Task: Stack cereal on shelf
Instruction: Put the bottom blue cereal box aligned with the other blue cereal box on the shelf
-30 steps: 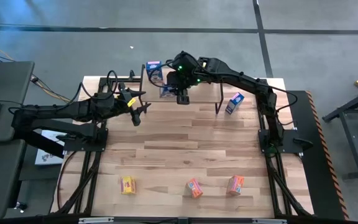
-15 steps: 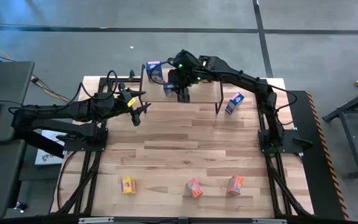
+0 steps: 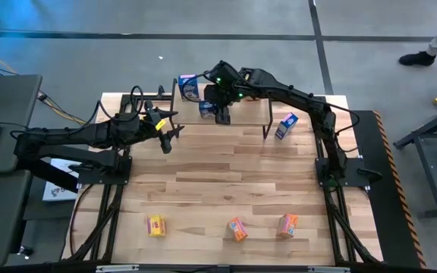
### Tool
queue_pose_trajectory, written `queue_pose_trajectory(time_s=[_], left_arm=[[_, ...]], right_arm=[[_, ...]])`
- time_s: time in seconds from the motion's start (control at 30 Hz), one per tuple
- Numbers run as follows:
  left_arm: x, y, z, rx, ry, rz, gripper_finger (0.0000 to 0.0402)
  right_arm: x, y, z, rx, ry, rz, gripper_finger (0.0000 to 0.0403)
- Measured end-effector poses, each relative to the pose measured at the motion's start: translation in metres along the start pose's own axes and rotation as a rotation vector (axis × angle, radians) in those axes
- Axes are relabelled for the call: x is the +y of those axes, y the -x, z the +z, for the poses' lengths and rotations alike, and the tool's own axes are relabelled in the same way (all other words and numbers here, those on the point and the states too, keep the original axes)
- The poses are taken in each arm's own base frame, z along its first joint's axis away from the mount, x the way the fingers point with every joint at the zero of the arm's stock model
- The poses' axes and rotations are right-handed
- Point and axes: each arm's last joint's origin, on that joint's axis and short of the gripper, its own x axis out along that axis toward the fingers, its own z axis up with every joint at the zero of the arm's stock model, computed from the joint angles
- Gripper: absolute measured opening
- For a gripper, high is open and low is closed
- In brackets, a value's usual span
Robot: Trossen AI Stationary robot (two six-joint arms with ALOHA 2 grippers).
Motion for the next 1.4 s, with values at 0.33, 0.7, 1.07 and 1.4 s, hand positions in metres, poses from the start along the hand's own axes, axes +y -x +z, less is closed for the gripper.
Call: queue_pose_trajectory(time_s=[0.33,0.7,1.07,1.4], left_arm=[[0.0,0.0,0.0,0.0,0.0,0.0,0.0251],[0.0,0.0,0.0,0.0,0.0,0.0,0.0251],[0.0,0.0,0.0,0.0,0.0,0.0,0.0251],[0.0,0.0,0.0,-0.001,0.0,0.0,0.0251]], right_arm=[[-0.007,0.001,-0.003,-0.01,-0.039,0.016,0.0237],[-0.008,0.003,-0.002,-0.013,-0.013,-0.004,0.0273],[-0.009,0.02,0.006,-0.044,-0.007,-0.02,0.0273],[-0.007,0.046,0.006,-0.035,-0.004,-0.034,0.0273]])
